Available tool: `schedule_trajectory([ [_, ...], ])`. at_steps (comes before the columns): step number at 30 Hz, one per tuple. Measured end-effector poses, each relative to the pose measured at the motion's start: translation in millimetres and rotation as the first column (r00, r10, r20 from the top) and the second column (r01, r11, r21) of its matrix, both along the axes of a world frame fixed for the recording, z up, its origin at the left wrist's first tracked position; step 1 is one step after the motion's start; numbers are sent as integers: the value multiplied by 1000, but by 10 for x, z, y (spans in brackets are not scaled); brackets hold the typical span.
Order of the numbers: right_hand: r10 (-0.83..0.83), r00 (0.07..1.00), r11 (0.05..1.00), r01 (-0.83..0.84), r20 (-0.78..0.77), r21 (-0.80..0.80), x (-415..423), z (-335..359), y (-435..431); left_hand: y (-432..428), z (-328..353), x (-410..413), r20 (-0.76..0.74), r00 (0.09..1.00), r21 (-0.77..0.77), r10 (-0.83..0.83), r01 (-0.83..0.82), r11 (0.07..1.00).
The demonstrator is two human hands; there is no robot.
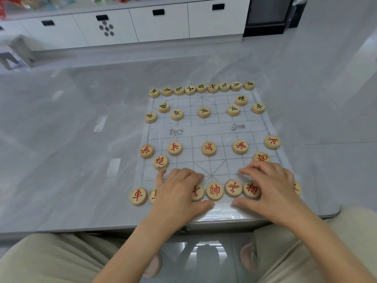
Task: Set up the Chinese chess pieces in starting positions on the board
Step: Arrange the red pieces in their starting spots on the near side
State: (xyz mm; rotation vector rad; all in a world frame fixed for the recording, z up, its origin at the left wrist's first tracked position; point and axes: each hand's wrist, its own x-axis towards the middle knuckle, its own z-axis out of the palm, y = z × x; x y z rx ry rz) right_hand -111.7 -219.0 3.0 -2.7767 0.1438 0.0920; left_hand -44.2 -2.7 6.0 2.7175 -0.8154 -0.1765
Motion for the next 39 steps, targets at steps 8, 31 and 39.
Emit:
schedule_trajectory([
  [8,-3,995,1000,0,98,31,-46,-97,-36,-377,-34,-38,15,997,34,-73,73,997],
  [31,-22,993,1000,22,113,-4,-149,-164,-266,-468,-89,-70,17,998,-101,-60,62,993],
  [39,-1,997,997,8,83,-83,-82,-90,-246,-477,-69,-85,9,998,-38,-66,66,997],
])
